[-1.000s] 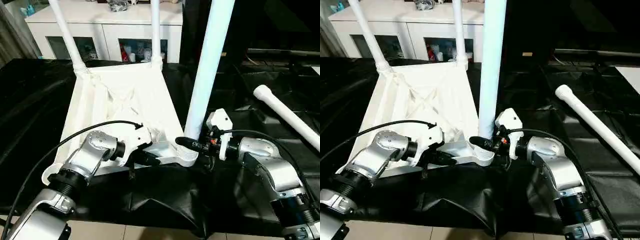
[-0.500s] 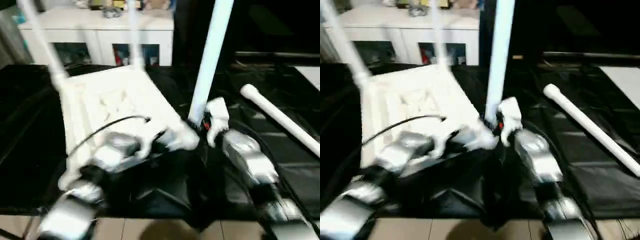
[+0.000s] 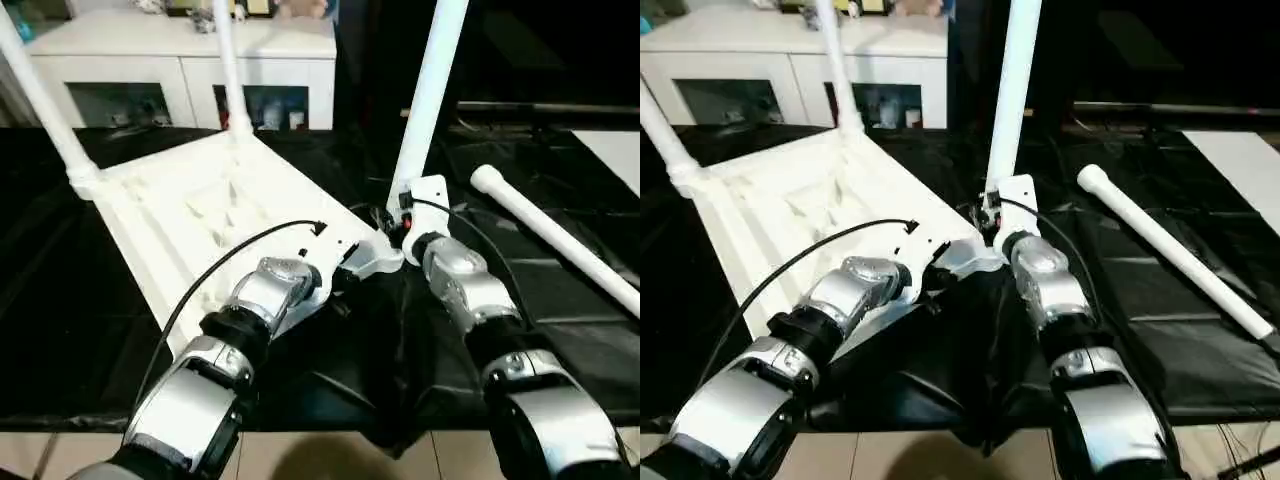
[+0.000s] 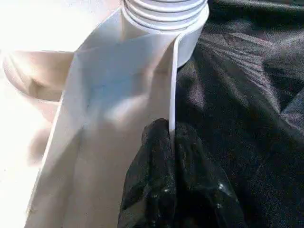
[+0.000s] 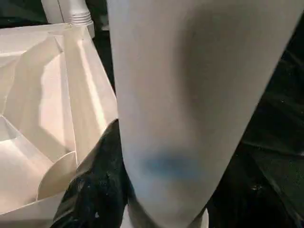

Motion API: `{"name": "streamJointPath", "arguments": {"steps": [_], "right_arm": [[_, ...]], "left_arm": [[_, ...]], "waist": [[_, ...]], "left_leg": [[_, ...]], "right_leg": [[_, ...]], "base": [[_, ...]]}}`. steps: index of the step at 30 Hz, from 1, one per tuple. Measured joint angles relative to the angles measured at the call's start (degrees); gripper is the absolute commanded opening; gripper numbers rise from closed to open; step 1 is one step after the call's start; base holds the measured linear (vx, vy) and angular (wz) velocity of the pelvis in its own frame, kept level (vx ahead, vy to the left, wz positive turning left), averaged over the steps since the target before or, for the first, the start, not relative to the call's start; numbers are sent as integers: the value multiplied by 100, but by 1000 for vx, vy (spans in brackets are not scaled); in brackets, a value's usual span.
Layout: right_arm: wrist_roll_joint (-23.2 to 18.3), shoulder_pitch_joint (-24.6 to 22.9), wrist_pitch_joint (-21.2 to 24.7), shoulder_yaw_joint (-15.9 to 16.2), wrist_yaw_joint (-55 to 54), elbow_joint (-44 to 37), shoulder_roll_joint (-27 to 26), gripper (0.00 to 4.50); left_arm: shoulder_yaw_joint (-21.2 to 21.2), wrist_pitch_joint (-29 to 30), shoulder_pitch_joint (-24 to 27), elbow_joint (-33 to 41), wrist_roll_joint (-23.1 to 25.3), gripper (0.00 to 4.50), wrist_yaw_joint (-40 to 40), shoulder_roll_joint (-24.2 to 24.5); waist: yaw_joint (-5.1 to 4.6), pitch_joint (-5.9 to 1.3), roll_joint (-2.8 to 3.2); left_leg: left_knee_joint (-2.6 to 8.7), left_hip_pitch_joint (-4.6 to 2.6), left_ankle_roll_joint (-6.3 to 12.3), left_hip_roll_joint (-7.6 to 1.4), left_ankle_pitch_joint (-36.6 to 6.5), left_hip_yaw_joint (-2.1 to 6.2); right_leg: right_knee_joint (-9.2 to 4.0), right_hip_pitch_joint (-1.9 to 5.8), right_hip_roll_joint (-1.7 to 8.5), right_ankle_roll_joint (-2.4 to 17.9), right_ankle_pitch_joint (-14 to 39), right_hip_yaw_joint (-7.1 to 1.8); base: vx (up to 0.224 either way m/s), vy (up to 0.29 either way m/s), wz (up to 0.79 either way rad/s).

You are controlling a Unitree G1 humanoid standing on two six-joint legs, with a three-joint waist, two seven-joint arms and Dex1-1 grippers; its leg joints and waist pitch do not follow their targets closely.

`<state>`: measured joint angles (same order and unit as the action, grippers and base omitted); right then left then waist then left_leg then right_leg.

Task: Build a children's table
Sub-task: Rotate leg to tighten

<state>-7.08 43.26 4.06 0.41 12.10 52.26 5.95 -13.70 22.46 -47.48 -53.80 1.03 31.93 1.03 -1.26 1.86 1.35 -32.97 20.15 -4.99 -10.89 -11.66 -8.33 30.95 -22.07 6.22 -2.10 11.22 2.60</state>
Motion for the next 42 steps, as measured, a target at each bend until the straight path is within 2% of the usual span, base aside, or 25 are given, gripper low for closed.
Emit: {"name": "streamJointPath", "arguments": {"steps": [4,5,6,8,10,14,16,20,29,34,37,39,42], "right_arm": [[-4,80,-147,-67,226,206,3,184],[-4,127,-204,-121,301,264,-2,219],[-7,136,-232,-156,341,288,-5,219],[-29,170,-249,-231,424,351,-31,257],[-108,172,-246,-262,498,506,-63,259],[-208,144,-255,-343,630,672,-61,302],[-221,160,-290,-360,780,683,-47,309],[-249,169,-360,-455,988,686,-6,350],[-299,-7,-384,-431,1706,442,259,363],[-194,-396,-459,-145,2390,-146,608,363],[-120,-755,-470,105,3058,-615,965,363],[-98,-1027,-472,314,3533,-1062,1208,363],[-30,-1220,-485,476,3991,-1427,1438,363]], "left_arm": [[1,-118,-54,-141,-1,0,25,18],[1,-160,-76,-192,-1,0,50,29],[1,-179,-84,-216,-1,0,70,37],[2,-210,-87,-225,1,0,116,69],[17,-219,-90,-224,0,0,165,97],[41,-290,-109,-222,-3,0,274,174],[40,-331,-117,-221,-2,0,314,207],[36,-409,-139,-222,28,0,414,249],[4,-545,-143,-198,91,0,729,323],[-132,-765,40,93,95,0,1311,570],[-228,-882,213,407,92,0,1904,850],[-293,-930,320,623,88,0,2307,1049],[-332,-1052,433,819,83,0,2746,1283]], "waist": [[-3,4,-5],[-5,5,-7],[-4,6,-8],[-5,7,-5],[-4,10,-6],[0,32,20],[2,35,23],[17,44,24],[81,67,32],[164,72,36],[229,72,40],[299,71,45],[338,69,48]], "left_leg": [[1,-4,0,1,0,-2],[3,-3,0,1,0,-2],[6,-3,0,1,0,-2],[12,-3,0,-1,0,0],[25,-2,0,-1,0,0],[49,25,0,-2,0,-3],[63,46,0,-4,0,-7],[88,85,1,-10,1,-39],[116,96,3,-22,3,-50],[114,97,57,-40,45,-74],[103,89,59,-99,47,-153],[102,90,59,-107,47,-166],[56,92,43,-115,59,-165]], "right_leg": [[0,-2,10,2,-1,12],[-1,-6,12,2,-1,18],[-1,-8,14,2,-1,23],[-1,-13,17,2,-1,36],[-1,-20,22,2,-1,54],[-1,-60,35,11,-6,92],[-1,-87,45,27,-16,98],[0,-125,47,142,-87,112],[8,-131,45,226,-140,129],[19,-136,45,243,-222,128],[31,-140,41,255,-292,126],[57,-147,41,285,-313,122],[133,-156,33,235,-282,119]], "base": [[0,0,0],[0,0,0],[0,0,0],[0,0,0],[0,0,0],[0,0,0],[0,0,0],[0,0,0],[0,0,0],[0,0,0],[38,-13,6],[57,-19,8],[61,-5,1]]}}
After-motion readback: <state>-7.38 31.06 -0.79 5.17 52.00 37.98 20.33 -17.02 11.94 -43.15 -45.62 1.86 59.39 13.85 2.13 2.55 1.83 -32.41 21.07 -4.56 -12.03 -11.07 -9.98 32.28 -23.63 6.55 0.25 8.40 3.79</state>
